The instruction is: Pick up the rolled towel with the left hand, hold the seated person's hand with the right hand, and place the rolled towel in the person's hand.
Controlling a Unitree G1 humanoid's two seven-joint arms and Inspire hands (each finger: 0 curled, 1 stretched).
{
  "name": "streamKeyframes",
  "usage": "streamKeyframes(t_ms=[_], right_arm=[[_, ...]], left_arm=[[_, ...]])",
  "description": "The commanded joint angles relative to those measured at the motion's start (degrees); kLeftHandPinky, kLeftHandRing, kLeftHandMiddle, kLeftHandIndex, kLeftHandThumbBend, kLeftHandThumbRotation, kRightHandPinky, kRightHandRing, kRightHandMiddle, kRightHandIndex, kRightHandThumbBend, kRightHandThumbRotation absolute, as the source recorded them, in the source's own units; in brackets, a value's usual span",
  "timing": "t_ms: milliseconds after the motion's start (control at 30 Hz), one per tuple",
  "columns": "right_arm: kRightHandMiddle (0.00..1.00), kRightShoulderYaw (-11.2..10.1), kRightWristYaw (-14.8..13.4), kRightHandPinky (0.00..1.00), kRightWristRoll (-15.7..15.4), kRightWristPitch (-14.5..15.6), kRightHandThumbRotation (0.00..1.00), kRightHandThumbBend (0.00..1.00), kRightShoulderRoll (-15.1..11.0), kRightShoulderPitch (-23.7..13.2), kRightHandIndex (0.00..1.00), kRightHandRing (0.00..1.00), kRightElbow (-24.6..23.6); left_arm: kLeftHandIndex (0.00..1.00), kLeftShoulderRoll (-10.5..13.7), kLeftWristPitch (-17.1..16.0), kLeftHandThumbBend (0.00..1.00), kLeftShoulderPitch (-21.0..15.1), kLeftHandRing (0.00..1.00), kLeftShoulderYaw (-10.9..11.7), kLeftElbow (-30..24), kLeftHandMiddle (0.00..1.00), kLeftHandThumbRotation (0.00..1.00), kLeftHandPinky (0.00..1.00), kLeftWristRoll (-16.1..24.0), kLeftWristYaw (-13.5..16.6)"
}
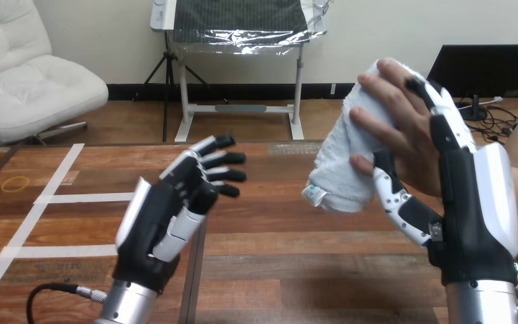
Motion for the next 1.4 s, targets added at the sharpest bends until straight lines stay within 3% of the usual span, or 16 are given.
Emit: streamKeyframes(t_ms=[0, 200, 500, 1133, 1367], right_arm=[[0.99, -1.2, -1.3, 1.0, 1.7, -2.6, 0.0, 0.11, 1.4, 0.2, 0.94, 1.0, -2.1], [1.0, -0.9, -2.0, 1.0, 4.2, -6.1, 0.0, 0.07, 2.5, 1.5, 0.95, 1.0, -1.9], [1.0, 0.1, -3.9, 1.0, 4.6, -9.6, 0.0, 0.04, 3.7, 2.5, 0.97, 1.0, -0.9], [1.0, 6.1, -6.9, 1.0, 6.0, -16.8, 0.0, 0.0, 4.7, 3.1, 1.0, 1.0, 3.1], [1.0, 7.9, -7.0, 1.0, 5.6, -18.0, 0.0, 0.0, 4.4, 2.8, 1.0, 1.0, 4.7]], left_arm=[[0.8, -0.5, -1.5, 0.76, 0.2, 0.69, 0.3, -3.2, 0.74, 0.83, 0.6, 0.1, 0.4], [0.8, -1.4, -2.0, 0.73, 1.9, 0.69, 0.7, -4.8, 0.74, 0.82, 0.6, -0.2, 1.5], [0.79, -2.6, -3.5, 0.7, 3.9, 0.68, 0.9, -5.9, 0.74, 0.8, 0.61, -0.2, 2.5], [0.78, -6.2, -5.7, 0.64, 7.4, 0.66, 0.5, -7.2, 0.73, 0.79, 0.58, -1.4, 4.3], [0.77, -7.4, -6.1, 0.63, 8.3, 0.64, 0.4, -7.8, 0.71, 0.79, 0.57, -1.2, 5.2]])
